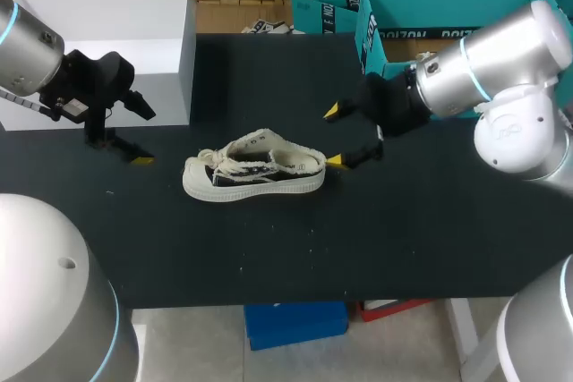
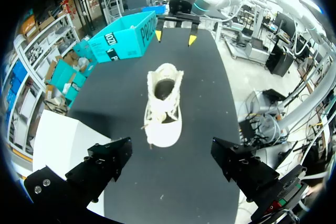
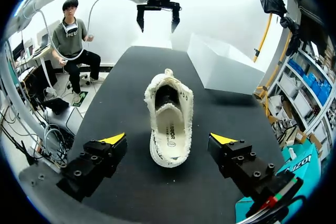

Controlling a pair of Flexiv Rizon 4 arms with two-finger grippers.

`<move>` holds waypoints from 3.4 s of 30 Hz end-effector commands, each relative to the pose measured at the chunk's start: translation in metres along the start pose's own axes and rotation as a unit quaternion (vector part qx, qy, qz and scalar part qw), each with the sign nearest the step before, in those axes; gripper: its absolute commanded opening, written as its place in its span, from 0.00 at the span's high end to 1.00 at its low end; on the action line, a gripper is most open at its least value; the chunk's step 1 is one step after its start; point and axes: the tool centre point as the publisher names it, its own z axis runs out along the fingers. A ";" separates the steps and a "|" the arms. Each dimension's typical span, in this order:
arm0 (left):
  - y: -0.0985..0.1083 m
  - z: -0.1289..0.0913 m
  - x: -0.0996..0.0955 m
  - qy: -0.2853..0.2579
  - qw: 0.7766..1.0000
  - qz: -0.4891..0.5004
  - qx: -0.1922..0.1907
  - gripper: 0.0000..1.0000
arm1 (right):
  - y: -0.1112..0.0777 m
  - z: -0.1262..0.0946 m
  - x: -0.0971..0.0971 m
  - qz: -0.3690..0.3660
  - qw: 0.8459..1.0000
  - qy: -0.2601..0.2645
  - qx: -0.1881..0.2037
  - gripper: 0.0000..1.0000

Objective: Take the shoe out of the shoebox, open the shoe tongue, remove and reinsert the insole, then place the shoe into the shoebox

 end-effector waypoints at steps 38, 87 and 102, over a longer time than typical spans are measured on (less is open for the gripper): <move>0.001 0.001 0.001 -0.002 1.000 0.001 0.001 0.00 | -0.037 0.105 0.004 0.036 0.998 0.035 -0.044 0.00; 0.001 0.001 0.001 -0.002 1.000 0.001 0.001 0.00 | -0.045 0.076 -0.011 0.039 0.999 0.025 -0.023 0.00; 0.001 0.001 0.001 -0.002 1.000 0.001 0.001 0.00 | -0.043 0.098 -0.010 0.047 0.998 0.033 -0.040 0.00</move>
